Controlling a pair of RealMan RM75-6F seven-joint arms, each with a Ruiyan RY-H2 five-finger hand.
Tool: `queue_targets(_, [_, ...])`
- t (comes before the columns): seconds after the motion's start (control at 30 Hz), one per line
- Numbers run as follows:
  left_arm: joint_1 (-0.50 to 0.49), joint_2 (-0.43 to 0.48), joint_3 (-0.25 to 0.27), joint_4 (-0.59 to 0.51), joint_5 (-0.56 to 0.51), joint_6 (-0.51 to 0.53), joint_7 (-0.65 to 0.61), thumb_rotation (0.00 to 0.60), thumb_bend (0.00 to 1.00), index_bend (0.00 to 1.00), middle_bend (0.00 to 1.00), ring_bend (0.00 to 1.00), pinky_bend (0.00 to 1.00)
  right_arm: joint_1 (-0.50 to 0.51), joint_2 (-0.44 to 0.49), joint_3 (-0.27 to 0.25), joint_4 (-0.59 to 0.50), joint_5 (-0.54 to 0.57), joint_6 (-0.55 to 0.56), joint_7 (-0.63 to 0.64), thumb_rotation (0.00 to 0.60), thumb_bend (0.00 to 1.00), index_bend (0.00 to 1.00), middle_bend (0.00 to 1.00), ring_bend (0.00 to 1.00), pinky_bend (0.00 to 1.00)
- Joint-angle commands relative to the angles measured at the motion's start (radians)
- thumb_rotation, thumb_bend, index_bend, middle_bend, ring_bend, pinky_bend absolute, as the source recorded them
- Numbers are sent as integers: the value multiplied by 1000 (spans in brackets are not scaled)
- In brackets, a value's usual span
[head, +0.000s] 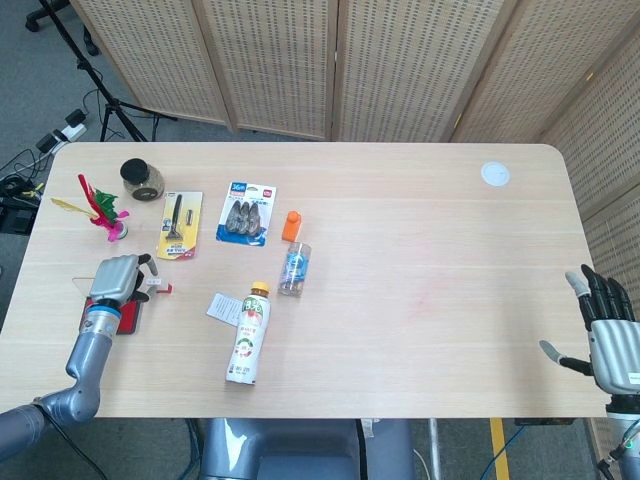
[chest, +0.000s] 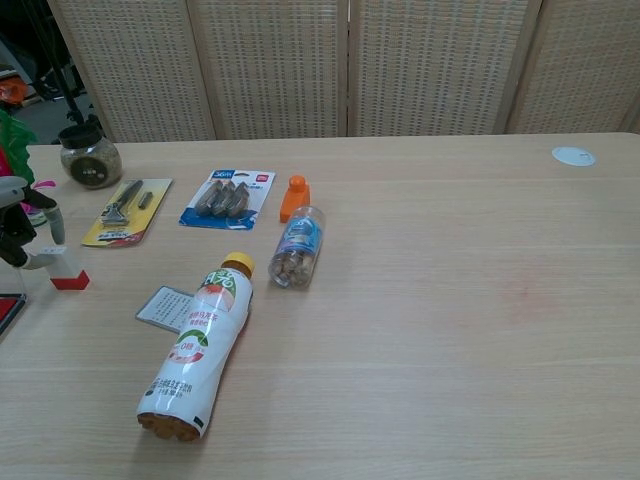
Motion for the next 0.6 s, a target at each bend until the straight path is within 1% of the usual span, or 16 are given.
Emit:
queue_targets(0.03, [1, -15, 3, 16, 2, 8, 2, 600, 302, 538, 1000, 917, 926, 1, 0, 1, 1, 3, -2, 1, 600, 0, 0, 0, 0, 0])
queue_targets(0.2, [1, -27, 4, 30, 3, 13, 5, 600, 326, 562, 1000, 917, 926, 1, 0, 1, 3, 4, -4, 5, 600, 0, 0, 0, 0, 0])
queue_targets(0.43, [-1, -26, 3, 23, -1, 7, 8, 600, 364, 599, 1000, 917, 926, 2, 2, 2, 4, 7, -8, 12, 600, 0, 0, 0, 0, 0])
queue_targets(0.6, [-3, 3, -8, -29, 10, 25, 13, 600, 373, 611, 1000, 917, 925, 2, 3, 1, 3, 7, -8, 16, 600, 0, 0, 0, 0, 0])
